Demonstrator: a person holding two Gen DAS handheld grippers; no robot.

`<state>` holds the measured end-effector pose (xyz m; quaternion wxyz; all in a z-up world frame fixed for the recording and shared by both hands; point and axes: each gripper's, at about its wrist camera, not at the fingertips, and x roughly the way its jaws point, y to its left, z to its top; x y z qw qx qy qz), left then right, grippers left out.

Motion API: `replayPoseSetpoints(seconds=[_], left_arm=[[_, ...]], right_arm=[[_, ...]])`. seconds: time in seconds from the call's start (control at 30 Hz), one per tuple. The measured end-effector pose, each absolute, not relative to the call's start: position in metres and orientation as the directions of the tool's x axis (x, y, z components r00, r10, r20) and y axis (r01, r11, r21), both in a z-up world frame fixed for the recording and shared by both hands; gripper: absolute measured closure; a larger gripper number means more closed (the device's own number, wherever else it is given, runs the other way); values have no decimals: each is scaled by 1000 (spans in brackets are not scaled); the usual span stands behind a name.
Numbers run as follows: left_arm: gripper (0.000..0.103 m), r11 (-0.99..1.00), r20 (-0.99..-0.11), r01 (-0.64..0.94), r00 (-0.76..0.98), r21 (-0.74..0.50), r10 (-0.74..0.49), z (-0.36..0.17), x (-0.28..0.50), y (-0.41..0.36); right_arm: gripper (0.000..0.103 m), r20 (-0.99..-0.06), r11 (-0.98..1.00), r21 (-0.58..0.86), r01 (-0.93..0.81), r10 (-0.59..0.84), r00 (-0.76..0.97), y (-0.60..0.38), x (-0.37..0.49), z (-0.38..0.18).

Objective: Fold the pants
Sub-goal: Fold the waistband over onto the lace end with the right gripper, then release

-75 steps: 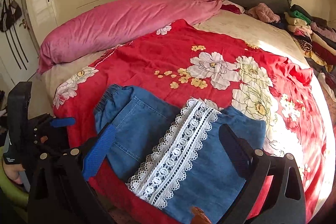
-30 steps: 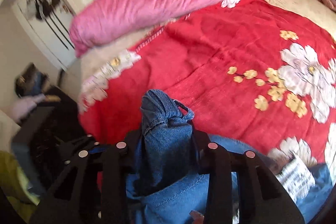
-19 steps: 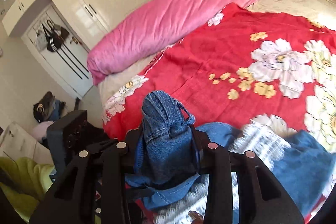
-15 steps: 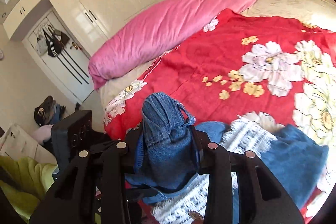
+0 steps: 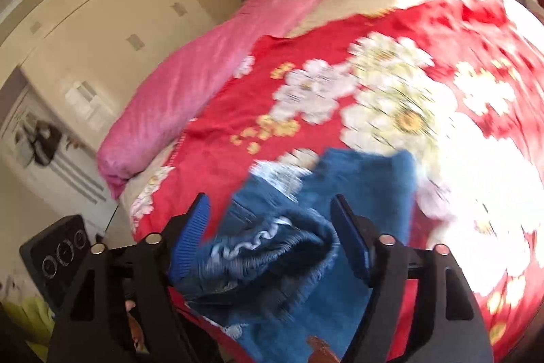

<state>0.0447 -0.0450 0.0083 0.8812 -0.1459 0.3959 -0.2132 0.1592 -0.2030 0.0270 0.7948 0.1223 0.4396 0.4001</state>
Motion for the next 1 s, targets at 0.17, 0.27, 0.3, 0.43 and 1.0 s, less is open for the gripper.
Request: replayPoseSetpoints(seconds=[0.17,0.27,0.3,0.43,1.0], left_arm=[[10,878,-703,292,526,-379,-478,-11,46,-72],[10,886,-726,280,508,-370,-464,-18,44,-79],[10,887,-729,279,506,-367,-461,-20,45,-79],[10,889,-728,275,510,-367,-458,-19,38,-77],[10,901,-709,269,556,-340,-433,-3,29,-68]], right_arm=[[21,-662,685,554,-473,707,249,-207,153,0],[21,-696,696,552,-459,688,205,-195,157,-17],[26,-702,692,553,-463,687,188,-189,159,-22],[67,-634,595,599,-536,761,136,-170,148,-13],[34,-640,707,528,-470,695,326,-224,137,0]])
